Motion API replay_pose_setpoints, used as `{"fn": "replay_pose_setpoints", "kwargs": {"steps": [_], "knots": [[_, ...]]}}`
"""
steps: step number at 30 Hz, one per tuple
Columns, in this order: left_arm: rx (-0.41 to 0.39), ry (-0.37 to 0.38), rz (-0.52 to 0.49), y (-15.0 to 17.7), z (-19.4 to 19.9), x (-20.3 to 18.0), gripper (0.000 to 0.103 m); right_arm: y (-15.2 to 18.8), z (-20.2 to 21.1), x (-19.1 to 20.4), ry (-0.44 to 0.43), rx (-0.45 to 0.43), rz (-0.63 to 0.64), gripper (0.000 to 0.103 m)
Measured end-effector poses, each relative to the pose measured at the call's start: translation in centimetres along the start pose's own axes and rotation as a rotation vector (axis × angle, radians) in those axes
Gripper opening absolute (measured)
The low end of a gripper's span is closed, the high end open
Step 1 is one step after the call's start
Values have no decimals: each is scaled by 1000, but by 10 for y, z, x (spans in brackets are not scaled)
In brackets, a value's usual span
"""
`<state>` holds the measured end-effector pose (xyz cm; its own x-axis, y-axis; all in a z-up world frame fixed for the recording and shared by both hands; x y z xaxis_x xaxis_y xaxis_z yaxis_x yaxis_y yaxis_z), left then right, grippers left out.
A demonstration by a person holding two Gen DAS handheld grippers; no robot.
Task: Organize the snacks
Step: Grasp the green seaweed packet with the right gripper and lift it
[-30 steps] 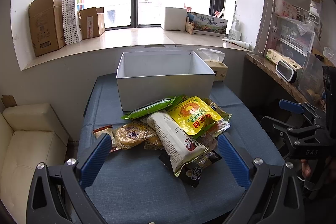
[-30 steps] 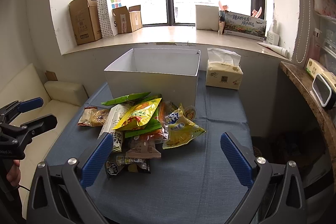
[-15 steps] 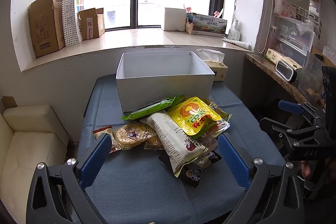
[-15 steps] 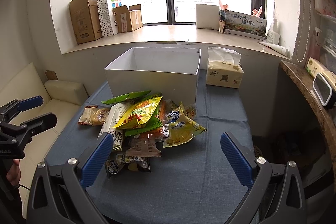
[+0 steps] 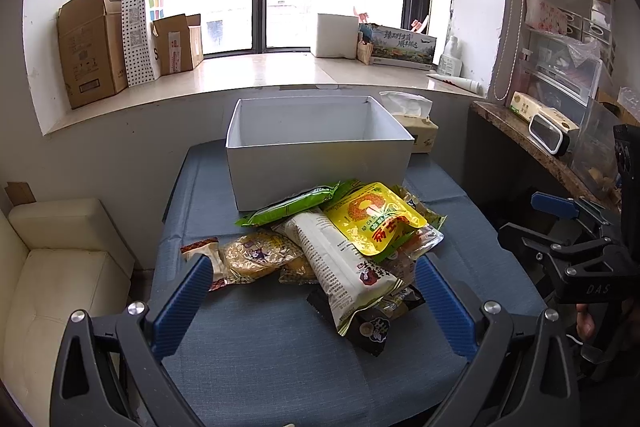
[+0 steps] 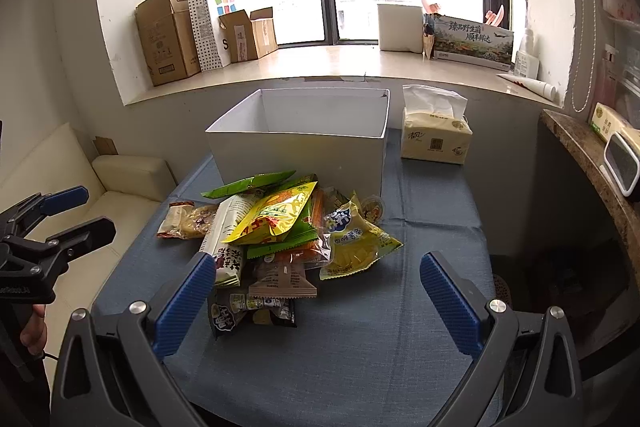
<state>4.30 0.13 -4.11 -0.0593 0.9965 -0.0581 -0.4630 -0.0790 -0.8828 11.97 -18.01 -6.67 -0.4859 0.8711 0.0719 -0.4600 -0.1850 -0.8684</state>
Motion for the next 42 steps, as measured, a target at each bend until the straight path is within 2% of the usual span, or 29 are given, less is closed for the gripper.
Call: {"fn": "replay_pose_setpoints", "kwargs": {"steps": [4,9,16,19,24,27,28,29,30,32,34,37,40,42], "knots": [[7,-19,3,5,0,9,103,-5,-16,11,-47,8,41,103],[30,-59,33,20,0,29,103,-19,-63,37,-56,35,193,103],[43,-106,71,33,5,57,103,-35,-148,98,-48,129,507,103],[43,-112,89,37,7,66,103,-26,-186,127,-49,193,674,103],[46,-121,108,44,11,80,103,4,-237,157,-43,312,882,103],[61,-130,132,51,9,89,103,15,-256,159,3,341,951,90],[68,-132,141,54,7,91,103,19,-262,158,3,366,950,83],[76,-134,147,57,5,93,103,21,-267,156,7,391,936,69],[83,-137,149,59,4,94,103,23,-271,154,15,421,917,60],[91,-146,149,63,2,97,103,21,-271,154,21,411,902,47],[97,-148,153,66,1,99,103,16,-266,152,-17,405,849,42],[103,-149,170,69,-3,102,103,-3,-259,141,-68,395,696,33],[115,-132,180,71,-9,100,103,-30,-242,125,-141,342,502,23],[128,-106,185,73,-16,95,103,-46,-229,111,-158,300,405,21]]}}
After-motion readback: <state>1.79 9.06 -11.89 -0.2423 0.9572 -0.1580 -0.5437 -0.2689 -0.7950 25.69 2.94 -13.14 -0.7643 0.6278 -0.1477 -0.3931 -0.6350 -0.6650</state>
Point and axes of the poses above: each gripper's, at about its wrist camera, not at the fingertips, and z roughly against the way its jaws point, x to its left, y to its underside, the point moved 6 cm from there along -z, roughly the way its jaws point, and after that the axes turned 11 degrees about -x, right-handed, at the moved point
